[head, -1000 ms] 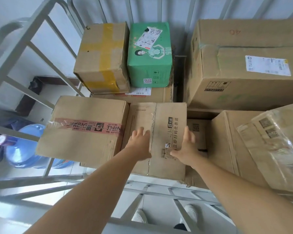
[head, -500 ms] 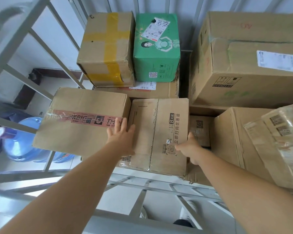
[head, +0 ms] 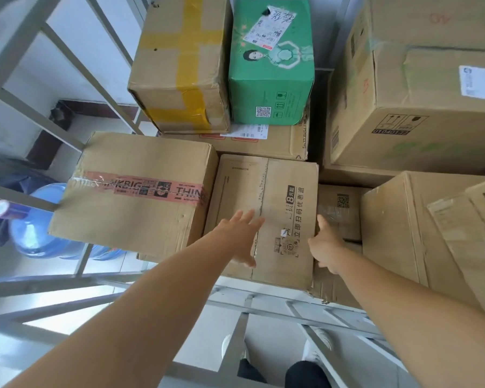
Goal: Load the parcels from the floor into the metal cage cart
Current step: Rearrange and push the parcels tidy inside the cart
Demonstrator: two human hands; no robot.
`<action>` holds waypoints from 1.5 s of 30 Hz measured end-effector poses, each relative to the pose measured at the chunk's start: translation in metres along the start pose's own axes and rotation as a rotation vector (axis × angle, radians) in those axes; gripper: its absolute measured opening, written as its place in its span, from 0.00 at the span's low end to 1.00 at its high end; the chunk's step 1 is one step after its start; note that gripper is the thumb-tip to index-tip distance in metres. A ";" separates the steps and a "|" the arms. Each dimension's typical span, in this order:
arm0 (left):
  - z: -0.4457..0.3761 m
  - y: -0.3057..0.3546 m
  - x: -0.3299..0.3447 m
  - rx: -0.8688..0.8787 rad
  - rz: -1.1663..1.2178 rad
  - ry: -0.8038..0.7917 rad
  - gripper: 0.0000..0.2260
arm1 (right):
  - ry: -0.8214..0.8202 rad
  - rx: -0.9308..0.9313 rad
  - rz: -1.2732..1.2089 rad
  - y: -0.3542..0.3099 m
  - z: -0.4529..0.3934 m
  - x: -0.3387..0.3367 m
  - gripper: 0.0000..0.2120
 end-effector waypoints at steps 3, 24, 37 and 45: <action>-0.004 -0.011 -0.003 -0.023 -0.115 0.108 0.49 | 0.062 -0.131 0.179 -0.006 0.000 0.002 0.39; 0.007 -0.103 -0.017 -0.406 0.013 0.268 0.48 | 0.022 -0.244 0.605 -0.053 0.018 0.029 0.54; 0.047 0.005 -0.076 -0.054 0.070 0.404 0.40 | 0.213 -0.456 0.508 -0.070 0.109 -0.049 0.45; 0.077 0.121 -0.122 0.173 0.044 0.531 0.37 | 0.457 -0.451 0.464 -0.026 0.171 -0.152 0.40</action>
Point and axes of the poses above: each hand's wrist, its own z-axis away from the middle knuckle, its own x-axis out of the palm, y = z × x, the point moved 4 cm from there along -z, towards the middle knuckle, and after that the axes turned 11 degrees about y, right-handed, at the moved point
